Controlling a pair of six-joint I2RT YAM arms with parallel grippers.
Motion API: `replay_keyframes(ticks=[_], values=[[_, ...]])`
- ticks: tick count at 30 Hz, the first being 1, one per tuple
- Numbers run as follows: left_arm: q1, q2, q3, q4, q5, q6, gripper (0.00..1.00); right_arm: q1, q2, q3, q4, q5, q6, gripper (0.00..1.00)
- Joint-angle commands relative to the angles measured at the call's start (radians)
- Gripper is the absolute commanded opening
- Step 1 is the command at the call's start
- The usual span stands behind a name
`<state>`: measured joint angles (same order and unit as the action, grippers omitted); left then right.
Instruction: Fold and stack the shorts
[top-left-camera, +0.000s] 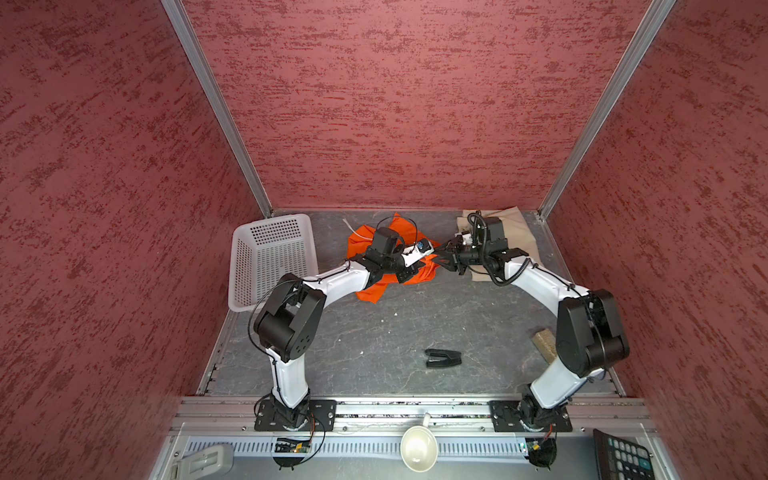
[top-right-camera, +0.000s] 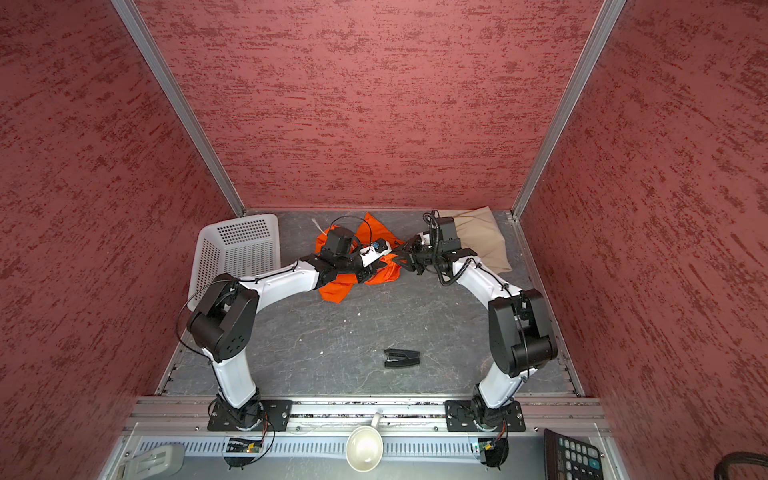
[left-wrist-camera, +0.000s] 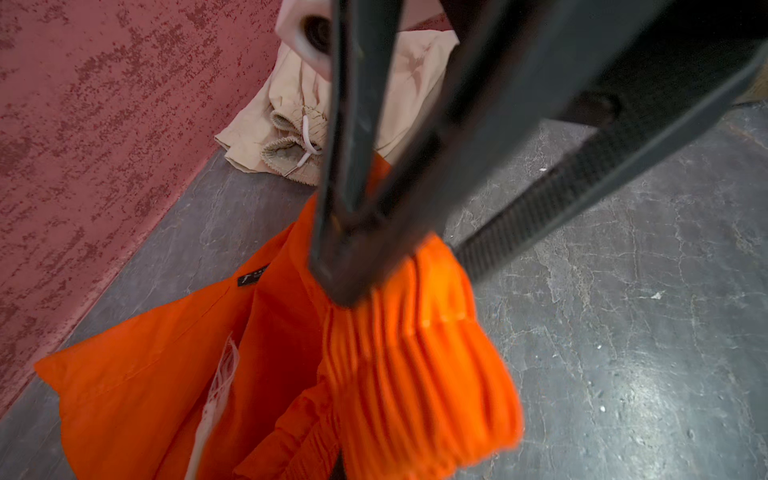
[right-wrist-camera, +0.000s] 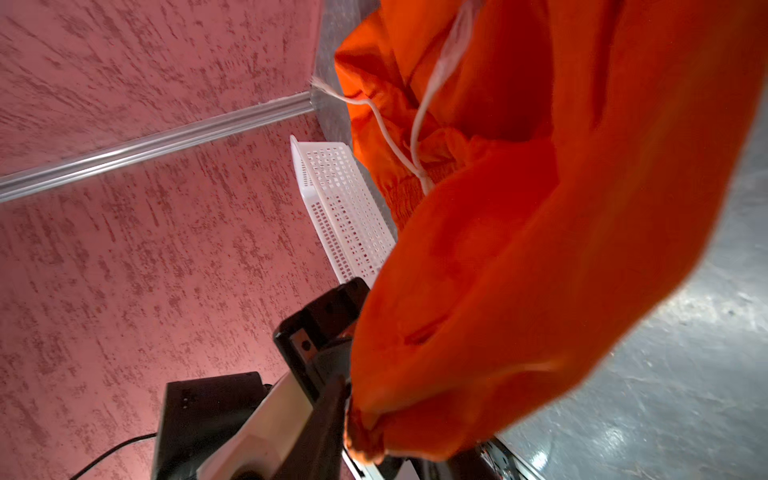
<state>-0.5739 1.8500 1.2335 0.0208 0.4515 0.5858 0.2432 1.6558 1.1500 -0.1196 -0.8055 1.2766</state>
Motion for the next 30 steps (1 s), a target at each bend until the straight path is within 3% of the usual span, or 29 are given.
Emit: replay_keyframes(ticks=[1,5,15,30], values=[[-0.013,0.022,0.035,-0.021,-0.008,-0.053,0.0,-0.011,-0.068,-0.067,0.08,0.095,0.087,0.51],[-0.03,0.028,0.039,-0.05,-0.044,-0.087,0.0,0.008,-0.118,-0.184,0.233,0.162,0.22,0.54],[-0.058,0.06,0.071,-0.093,-0.087,-0.087,0.0,0.068,-0.127,-0.223,0.312,0.252,0.337,0.56],[-0.07,0.037,0.054,-0.099,-0.098,-0.061,0.02,0.077,-0.06,-0.268,0.396,0.254,0.4,0.56]])
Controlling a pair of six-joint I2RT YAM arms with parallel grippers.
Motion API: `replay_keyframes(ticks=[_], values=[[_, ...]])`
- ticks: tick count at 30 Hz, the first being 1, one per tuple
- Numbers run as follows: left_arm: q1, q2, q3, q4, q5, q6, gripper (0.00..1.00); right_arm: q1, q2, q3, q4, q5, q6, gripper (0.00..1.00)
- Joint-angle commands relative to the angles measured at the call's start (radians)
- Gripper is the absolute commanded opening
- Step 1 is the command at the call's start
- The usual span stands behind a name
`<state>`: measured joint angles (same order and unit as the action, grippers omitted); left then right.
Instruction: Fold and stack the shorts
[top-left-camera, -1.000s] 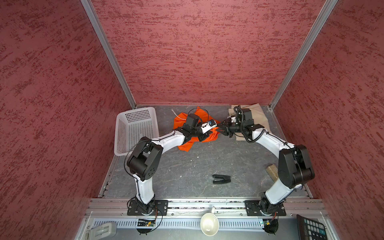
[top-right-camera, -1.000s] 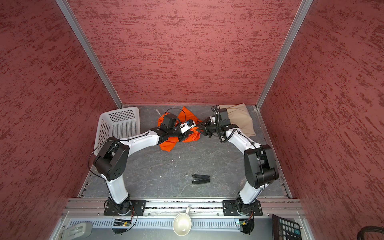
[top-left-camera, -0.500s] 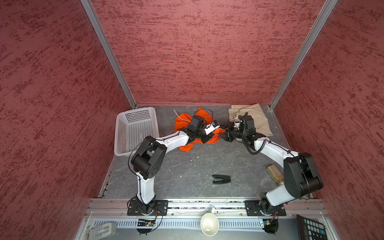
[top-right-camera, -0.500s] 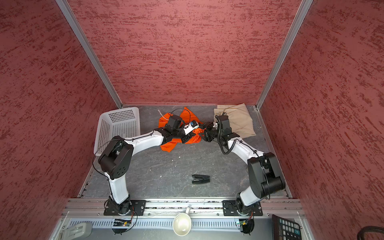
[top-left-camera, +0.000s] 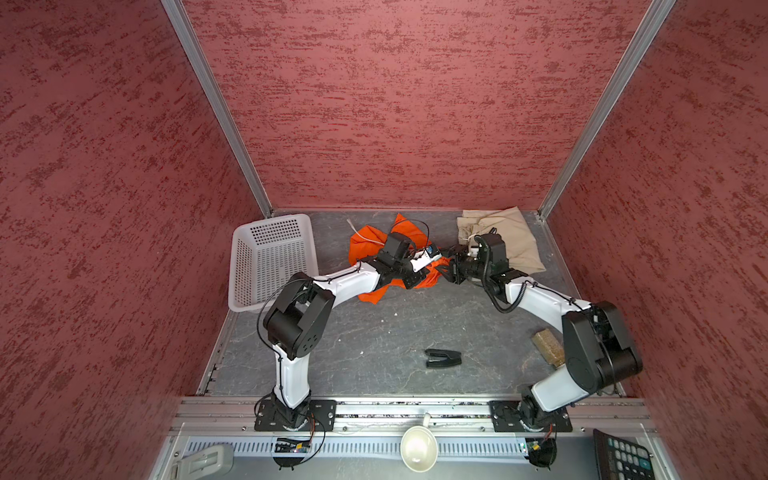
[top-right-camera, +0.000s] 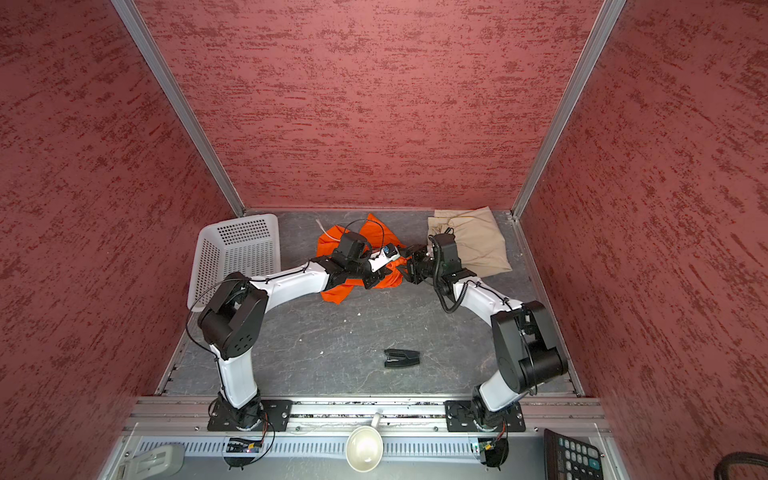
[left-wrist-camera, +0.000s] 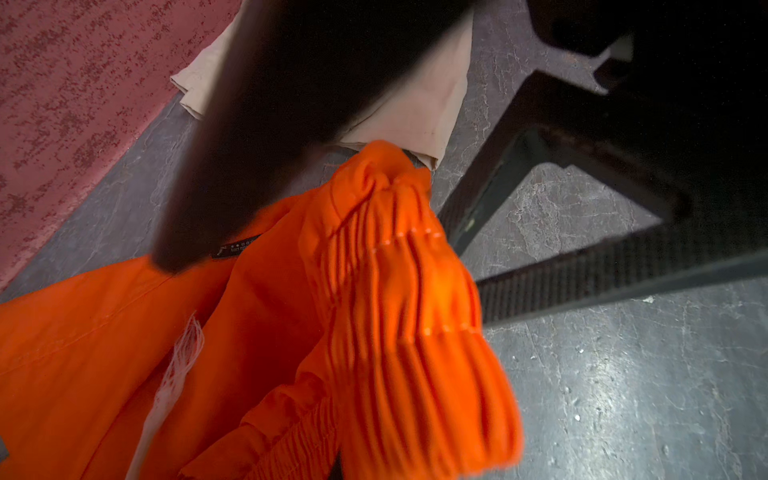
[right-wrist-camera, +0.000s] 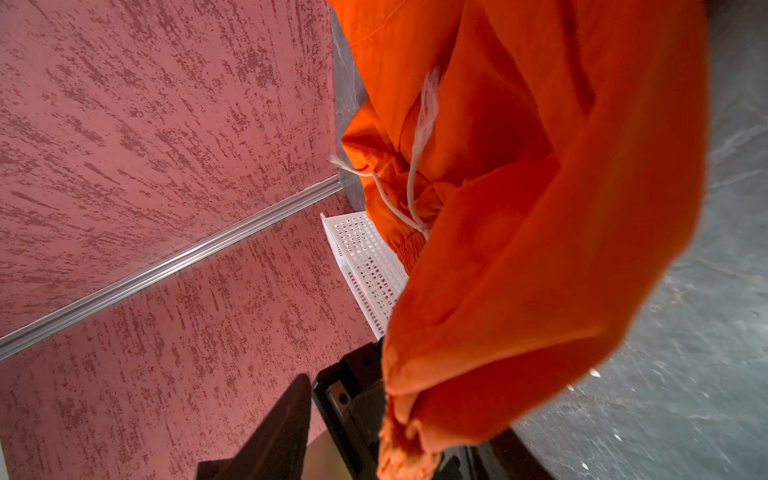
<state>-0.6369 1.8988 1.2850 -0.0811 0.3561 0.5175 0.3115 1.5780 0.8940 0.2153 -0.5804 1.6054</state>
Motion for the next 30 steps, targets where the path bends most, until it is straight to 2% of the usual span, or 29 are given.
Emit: replay_keyframes(ticks=[1,9,13,14,15,17,20,24,28,30], values=[[-0.009,-0.014,0.0,0.005,0.0,0.007,0.02,0.009,0.022,-0.011,0.059,0.028,0.068,0.56],[-0.019,-0.015,0.013,0.01,0.001,0.003,0.05,0.024,0.054,-0.026,0.101,0.013,0.087,0.55],[-0.026,-0.017,0.015,0.008,0.0,0.006,0.08,0.027,0.077,-0.035,0.137,0.007,0.096,0.5],[-0.027,-0.019,0.014,0.006,-0.004,0.006,0.11,0.027,0.082,-0.035,0.146,0.003,0.096,0.44],[-0.028,-0.021,0.014,0.002,-0.01,0.006,0.14,0.026,0.083,-0.037,0.15,0.0,0.09,0.31],[-0.025,-0.032,0.008,-0.006,-0.028,-0.008,0.23,0.024,0.082,-0.049,0.139,0.0,0.067,0.15],[-0.008,-0.069,-0.016,-0.023,-0.047,-0.053,0.41,0.02,0.06,-0.108,0.11,0.004,0.024,0.04],[0.062,-0.132,-0.038,-0.078,-0.05,-0.227,0.55,0.001,0.027,-0.241,0.114,0.0,-0.011,0.0],[0.161,-0.185,-0.041,-0.157,-0.067,-0.472,0.56,-0.024,0.017,-0.322,0.086,-0.017,-0.055,0.0],[0.217,-0.203,-0.039,-0.208,-0.091,-0.62,0.56,-0.039,0.03,-0.356,0.126,-0.032,-0.049,0.0]])
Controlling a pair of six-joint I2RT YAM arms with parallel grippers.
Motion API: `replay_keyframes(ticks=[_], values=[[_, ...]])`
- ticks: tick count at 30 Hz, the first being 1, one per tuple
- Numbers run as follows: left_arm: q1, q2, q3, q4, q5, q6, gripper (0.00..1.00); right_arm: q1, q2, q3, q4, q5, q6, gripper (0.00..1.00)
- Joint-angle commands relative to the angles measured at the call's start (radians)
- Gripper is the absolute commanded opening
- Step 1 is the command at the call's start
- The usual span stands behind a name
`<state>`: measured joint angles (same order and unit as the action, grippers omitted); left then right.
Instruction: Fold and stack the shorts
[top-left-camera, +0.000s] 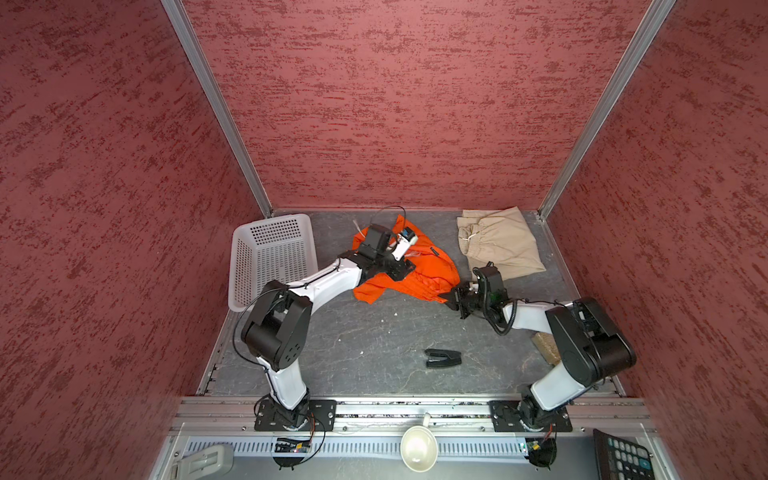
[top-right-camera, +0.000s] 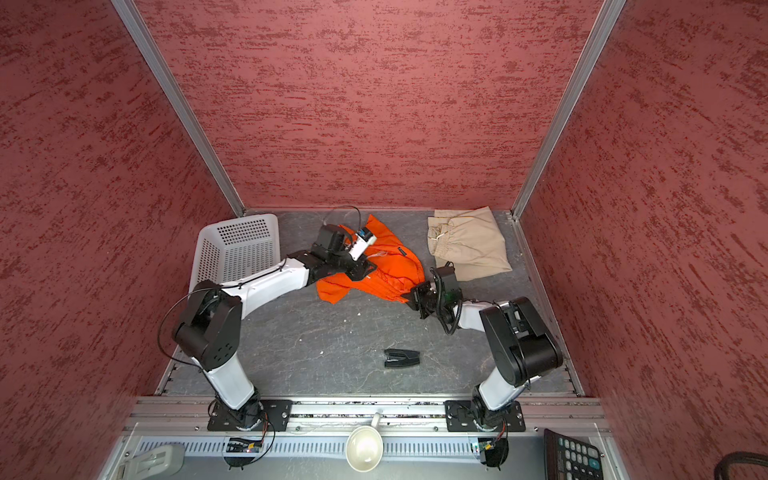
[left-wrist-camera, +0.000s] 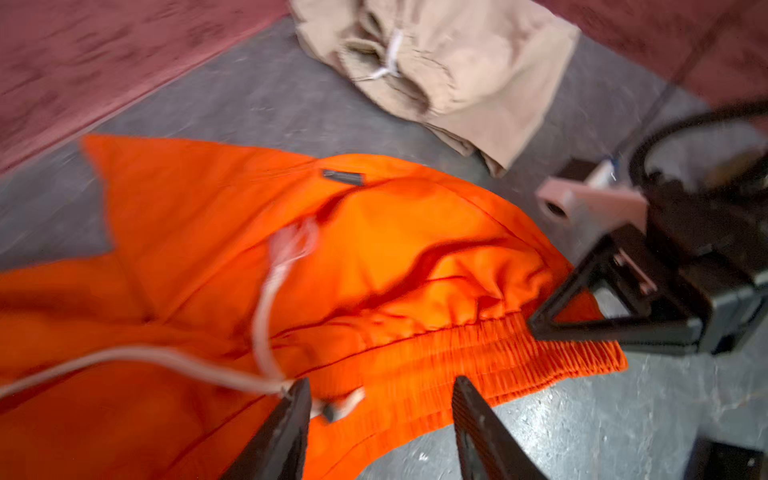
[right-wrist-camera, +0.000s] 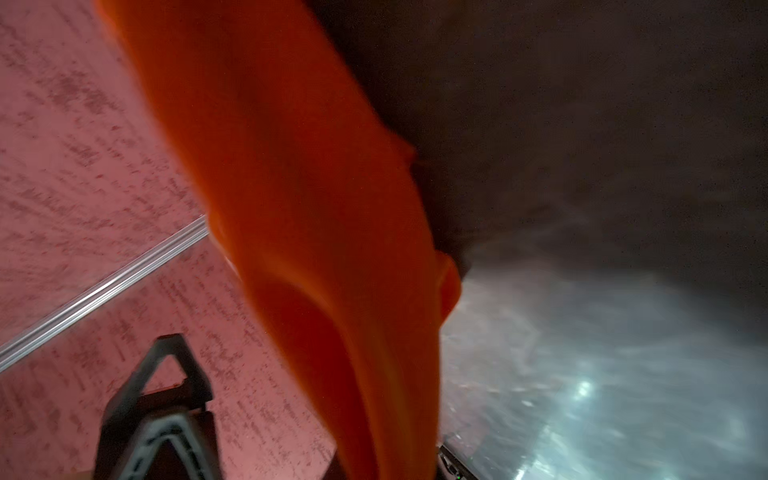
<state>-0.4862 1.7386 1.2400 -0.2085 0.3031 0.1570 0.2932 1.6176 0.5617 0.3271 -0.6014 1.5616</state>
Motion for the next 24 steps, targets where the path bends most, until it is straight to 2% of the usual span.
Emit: replay_keyframes(ticks=[1,5,8,11,17,24], values=[[0.091,-0.045,0.011,-0.112,-0.045,-0.328,0.56,-0.029,-0.003,-0.027,0.02,-0.019,-0.013,0.0],[0.22,-0.021,0.059,-0.284,-0.043,-0.656,0.57,-0.052,0.026,0.028,-0.106,-0.045,-0.122,0.0],[0.269,0.016,0.09,-0.394,-0.028,-0.786,0.59,-0.053,0.049,0.103,-0.257,-0.041,-0.229,0.0],[0.278,0.047,0.096,-0.435,-0.025,-0.838,0.6,-0.054,0.064,0.143,-0.338,-0.035,-0.289,0.0],[0.282,0.099,0.074,-0.465,0.029,-0.948,0.62,-0.054,0.056,0.143,-0.357,-0.028,-0.304,0.0],[0.285,0.134,0.034,-0.395,0.045,-1.006,0.64,-0.053,0.039,0.129,-0.353,-0.024,-0.305,0.0]])
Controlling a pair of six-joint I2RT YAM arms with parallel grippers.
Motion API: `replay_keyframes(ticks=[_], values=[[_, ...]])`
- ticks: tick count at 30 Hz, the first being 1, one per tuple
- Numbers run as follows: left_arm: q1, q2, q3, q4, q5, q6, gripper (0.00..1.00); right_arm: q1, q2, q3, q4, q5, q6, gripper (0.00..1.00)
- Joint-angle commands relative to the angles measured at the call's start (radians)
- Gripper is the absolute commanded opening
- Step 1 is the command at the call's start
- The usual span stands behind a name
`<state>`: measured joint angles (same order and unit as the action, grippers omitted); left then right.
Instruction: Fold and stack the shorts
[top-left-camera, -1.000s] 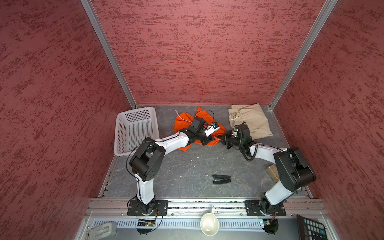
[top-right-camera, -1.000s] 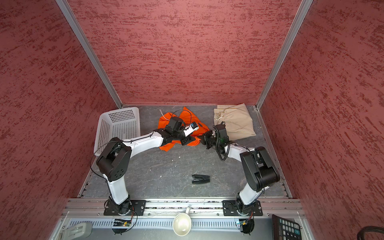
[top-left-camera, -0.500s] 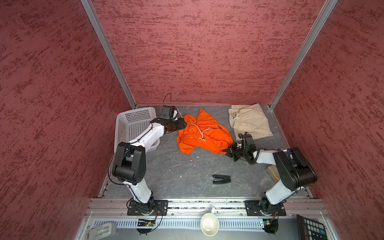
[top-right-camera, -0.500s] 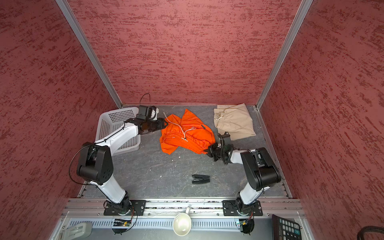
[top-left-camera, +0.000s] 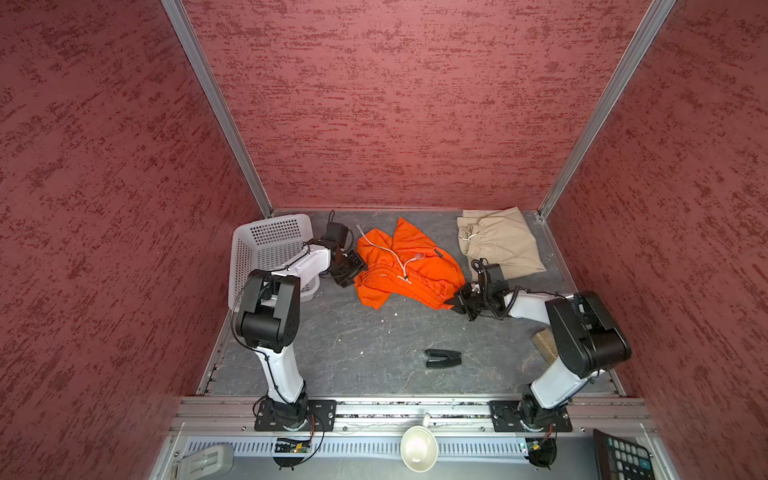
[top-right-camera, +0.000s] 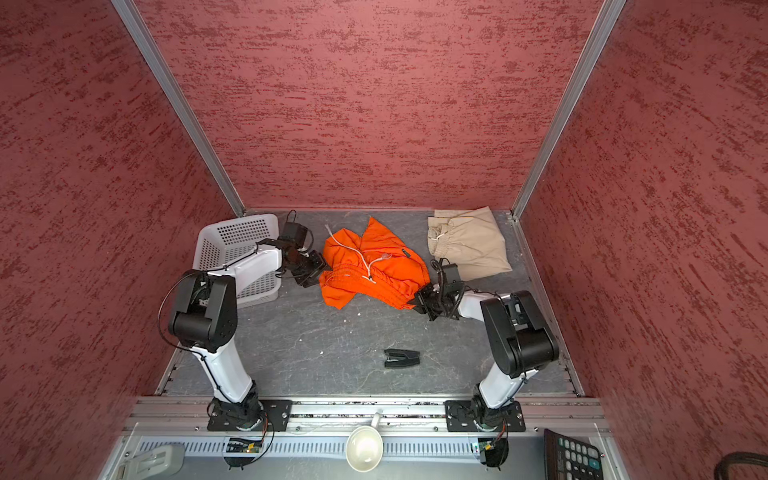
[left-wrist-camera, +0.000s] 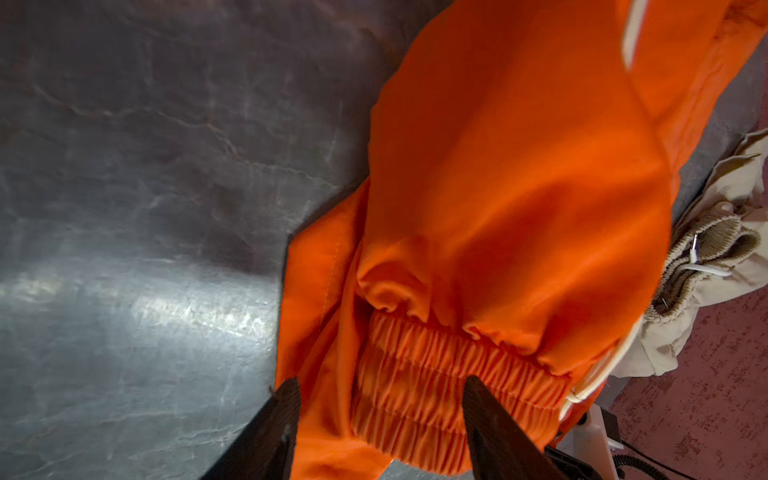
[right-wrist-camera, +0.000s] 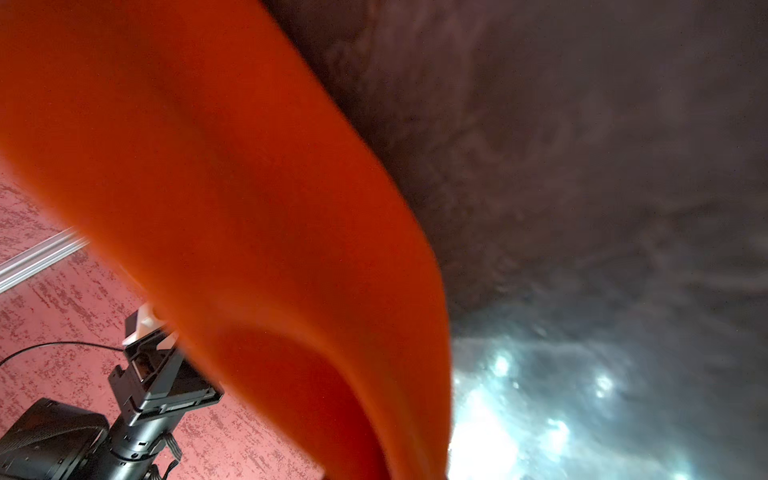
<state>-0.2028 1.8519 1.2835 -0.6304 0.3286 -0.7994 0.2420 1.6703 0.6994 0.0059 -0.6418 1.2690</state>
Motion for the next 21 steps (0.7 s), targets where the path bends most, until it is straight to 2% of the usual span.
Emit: replay_keyframes(ticks=[1,7,16,21], values=[[0.002,0.029,-0.011,0.043,0.026,-0.062,0.63,-0.003,-0.014,-0.009,-0.029,0.014,-0.012,0.0],[0.0,0.045,-0.01,0.107,0.053,-0.115,0.54,-0.002,-0.017,-0.01,-0.032,0.013,-0.016,0.0],[0.0,0.034,0.001,0.104,0.049,-0.109,0.43,-0.002,-0.02,-0.019,-0.027,0.014,-0.013,0.0],[0.0,0.043,0.005,0.103,0.052,-0.109,0.46,-0.002,-0.011,-0.021,-0.017,0.008,-0.01,0.0]])
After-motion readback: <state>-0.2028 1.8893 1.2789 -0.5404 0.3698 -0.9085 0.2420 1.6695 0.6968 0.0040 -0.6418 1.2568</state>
